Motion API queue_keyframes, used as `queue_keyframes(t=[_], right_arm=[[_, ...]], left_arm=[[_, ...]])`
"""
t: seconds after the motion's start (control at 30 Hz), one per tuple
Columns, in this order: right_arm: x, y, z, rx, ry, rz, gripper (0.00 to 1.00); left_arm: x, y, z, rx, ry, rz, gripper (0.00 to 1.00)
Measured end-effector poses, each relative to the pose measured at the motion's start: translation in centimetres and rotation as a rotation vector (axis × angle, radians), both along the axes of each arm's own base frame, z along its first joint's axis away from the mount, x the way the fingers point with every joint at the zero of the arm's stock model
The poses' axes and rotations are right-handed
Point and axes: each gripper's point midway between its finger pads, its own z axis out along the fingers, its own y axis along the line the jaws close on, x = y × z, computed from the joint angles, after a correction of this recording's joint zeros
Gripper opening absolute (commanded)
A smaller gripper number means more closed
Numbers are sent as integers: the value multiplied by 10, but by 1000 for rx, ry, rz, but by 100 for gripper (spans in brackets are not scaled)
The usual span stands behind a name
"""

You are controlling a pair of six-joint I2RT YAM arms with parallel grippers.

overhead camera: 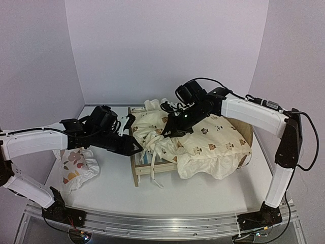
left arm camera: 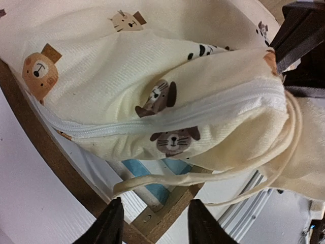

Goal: Set up the pet bed

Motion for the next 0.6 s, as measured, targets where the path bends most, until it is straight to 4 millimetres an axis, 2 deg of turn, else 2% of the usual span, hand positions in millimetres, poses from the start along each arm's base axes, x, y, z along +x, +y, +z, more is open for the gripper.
queue_keyframes(t=[0.1,0.3,0.5,0.6], right_arm=[[8,-1,-8,-33,-23,-21,0],[16,13,-24,-73,-47,-12,1],[12,37,-47,-136,-88,56,10],[9,43,-55,-186,-137,88,15]], left_arm=[[-2,-1,0,5,-5,-3,60],[-1,8,-2,61,-12,27,62],[2,17,-8,110,-20,70,42],[6,20,-15,144,-21,93,34]])
